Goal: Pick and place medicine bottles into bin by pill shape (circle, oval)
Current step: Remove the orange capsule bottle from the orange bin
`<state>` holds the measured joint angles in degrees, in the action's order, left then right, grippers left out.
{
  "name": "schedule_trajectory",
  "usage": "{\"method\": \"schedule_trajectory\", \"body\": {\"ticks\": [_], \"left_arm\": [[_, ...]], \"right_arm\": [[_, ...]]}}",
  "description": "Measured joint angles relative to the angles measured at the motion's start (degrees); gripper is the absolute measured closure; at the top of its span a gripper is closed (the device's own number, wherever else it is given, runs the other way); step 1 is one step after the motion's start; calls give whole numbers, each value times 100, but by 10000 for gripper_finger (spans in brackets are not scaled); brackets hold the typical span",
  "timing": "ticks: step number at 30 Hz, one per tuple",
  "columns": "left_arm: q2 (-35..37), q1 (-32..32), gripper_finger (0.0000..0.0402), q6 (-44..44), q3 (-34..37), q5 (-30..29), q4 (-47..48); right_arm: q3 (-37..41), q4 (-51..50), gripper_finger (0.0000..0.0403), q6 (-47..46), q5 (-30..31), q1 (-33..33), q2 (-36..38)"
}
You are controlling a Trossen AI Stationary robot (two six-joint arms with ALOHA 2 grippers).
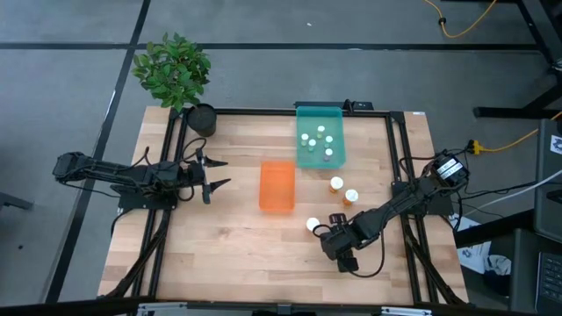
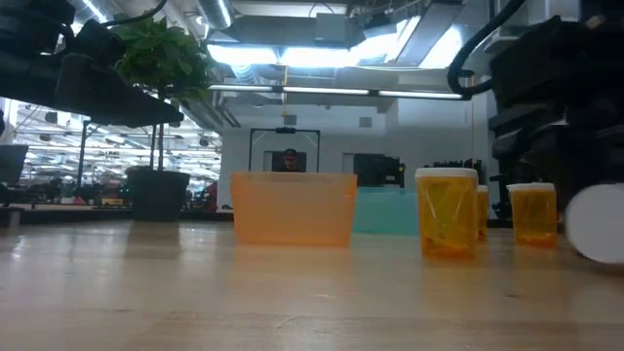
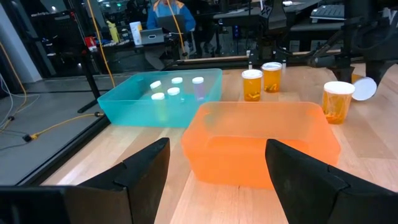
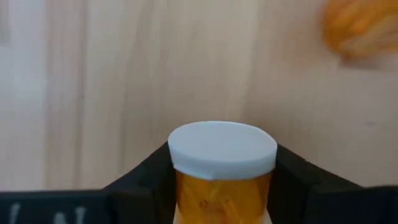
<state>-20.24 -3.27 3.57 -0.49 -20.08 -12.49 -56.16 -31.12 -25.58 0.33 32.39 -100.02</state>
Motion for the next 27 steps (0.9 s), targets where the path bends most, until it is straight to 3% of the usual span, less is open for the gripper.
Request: {"method": "schedule_trajectory", "body": {"ticks": [10,14,17,19,27], "left_arm": [[0,-2,145,0,1,0,0],[1,-2,145,0,2,0,-2],[1,1,145,0,0,0,-4],[-1,1,145,0,0,0,2],[-1,1,145,0,2,0,8]], "right_arm": [[35,298,226,-238,2563,690,807],[330,1241,223,-85,3575,1174,1269],[810,2485,222,205,4365,1407,1488],[1252,3500,222,462,4571,1475,1528],[3343,7450,219,1068,4316,1475,1424]]}}
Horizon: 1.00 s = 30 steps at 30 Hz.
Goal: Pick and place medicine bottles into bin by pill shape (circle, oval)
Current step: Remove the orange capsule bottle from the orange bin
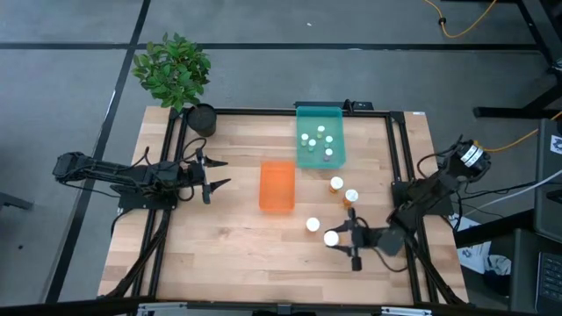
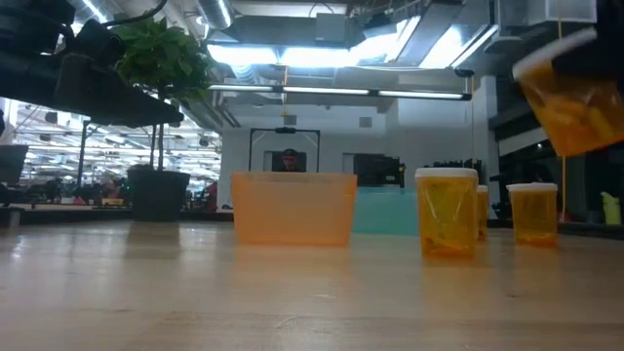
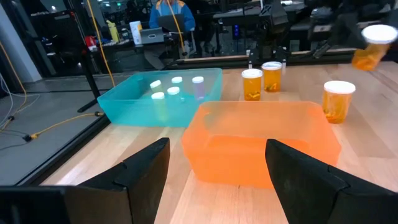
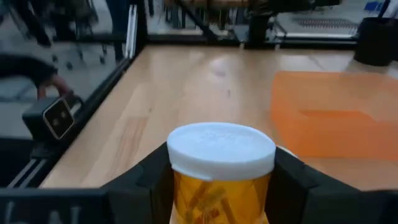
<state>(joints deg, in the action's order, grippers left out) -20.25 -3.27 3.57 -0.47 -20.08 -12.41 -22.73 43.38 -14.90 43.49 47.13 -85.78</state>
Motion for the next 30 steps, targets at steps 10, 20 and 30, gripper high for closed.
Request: {"method": "schedule_trajectory", "body": {"ticks": [10,20,30], "left_arm": [[1,-1,145,0,0,0,-6],[1,-1,145,-2,-1,0,-8],[0,0,145,-2,-1,0,-8]], "right_arm": [[971,1392,221,-15,160,4,-135],[831,1782,220,-184,407,4,-872],[820,2169,219,-430,898,-27,-1201]]}}
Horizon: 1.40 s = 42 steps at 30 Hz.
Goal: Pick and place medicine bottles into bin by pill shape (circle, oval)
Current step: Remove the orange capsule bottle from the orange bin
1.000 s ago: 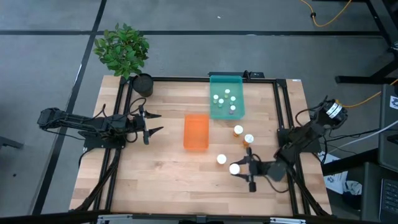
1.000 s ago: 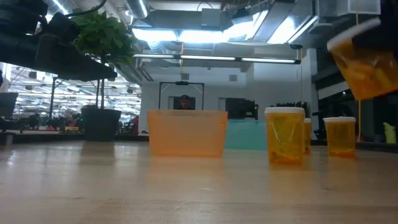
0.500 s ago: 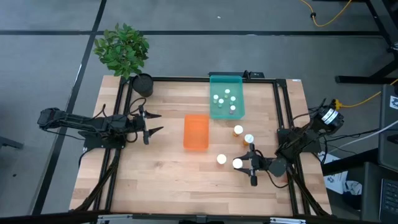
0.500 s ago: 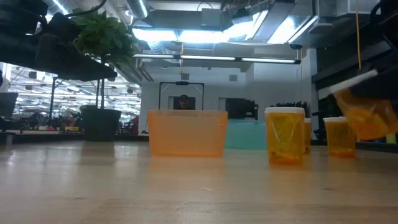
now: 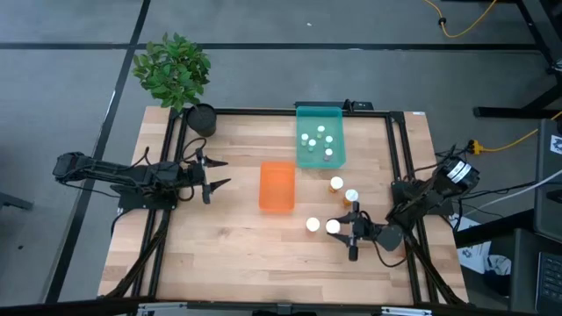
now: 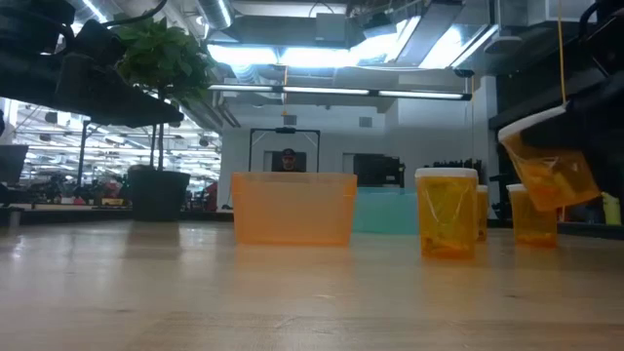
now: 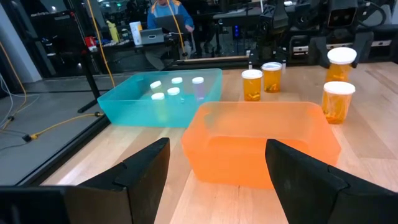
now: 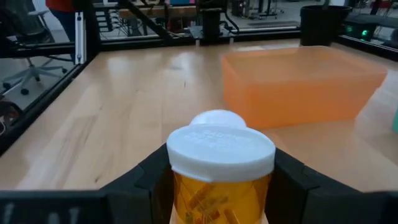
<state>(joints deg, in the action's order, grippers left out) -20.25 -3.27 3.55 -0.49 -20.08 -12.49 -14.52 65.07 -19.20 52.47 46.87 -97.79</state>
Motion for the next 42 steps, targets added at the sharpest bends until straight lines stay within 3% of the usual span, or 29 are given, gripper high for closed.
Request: {"method": "schedule_trajectory", "body": {"ticks": [10,13,16,21,24,42], "left_arm": [[1,-2,145,0,1,0,1],[1,-1,145,-1,-1,0,-1],[0,0,145,0,-1,0,0],[0,-2,145,-2,2,0,0],[0,-2,145,0,2,0,-1],[0,-1,145,2,0,0,11]], "right_arm": [[-243,304,218,240,922,-225,-379],[-216,287,218,147,1469,-220,-385],[-102,1,221,-345,2023,-226,-385],[-20,-841,217,-1795,2390,-225,-463],[-94,-912,216,-2101,2461,-227,-625],[-937,-925,214,-1780,2474,-546,-1432]]}}
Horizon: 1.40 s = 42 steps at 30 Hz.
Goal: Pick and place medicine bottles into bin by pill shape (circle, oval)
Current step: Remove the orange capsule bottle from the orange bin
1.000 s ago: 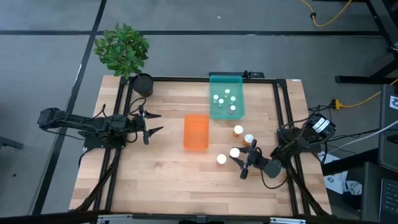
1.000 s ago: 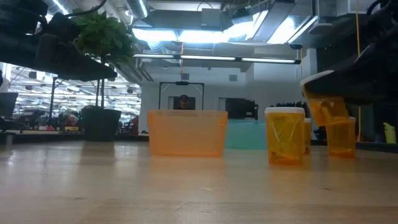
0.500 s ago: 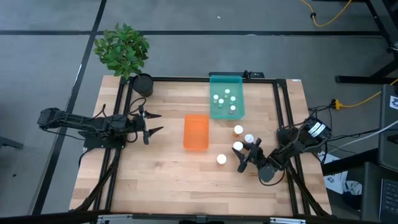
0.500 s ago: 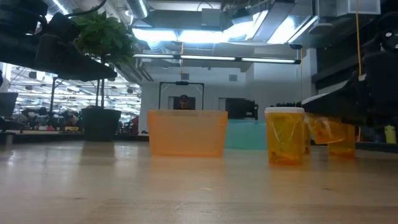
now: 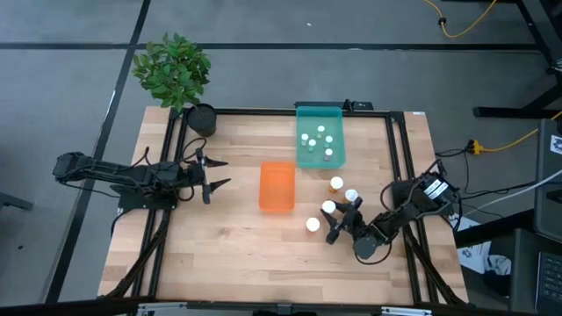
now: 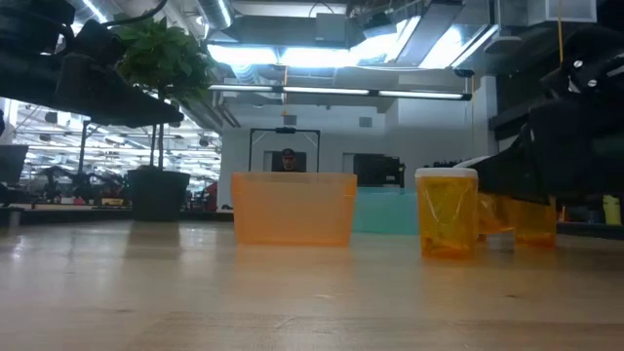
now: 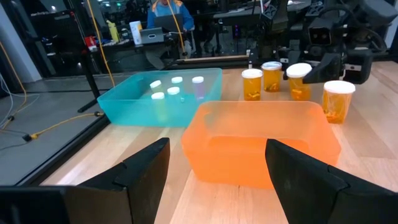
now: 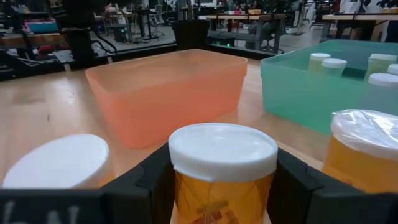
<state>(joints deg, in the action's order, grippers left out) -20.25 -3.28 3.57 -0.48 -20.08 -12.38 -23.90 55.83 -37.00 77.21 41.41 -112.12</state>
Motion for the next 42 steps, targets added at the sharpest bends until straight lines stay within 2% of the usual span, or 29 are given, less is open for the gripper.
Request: {"method": "schedule_trajectory", "body": {"ticks": [23,28,42], "left_arm": [[0,1,145,0,1,0,-12],[2,1,145,0,-1,0,-12],[1,1,145,0,1,0,-11]], "right_arm": [[-3,-1,210,262,-60,-101,2],[0,4,210,227,-399,-190,2],[0,101,210,298,-334,-192,4]]}}
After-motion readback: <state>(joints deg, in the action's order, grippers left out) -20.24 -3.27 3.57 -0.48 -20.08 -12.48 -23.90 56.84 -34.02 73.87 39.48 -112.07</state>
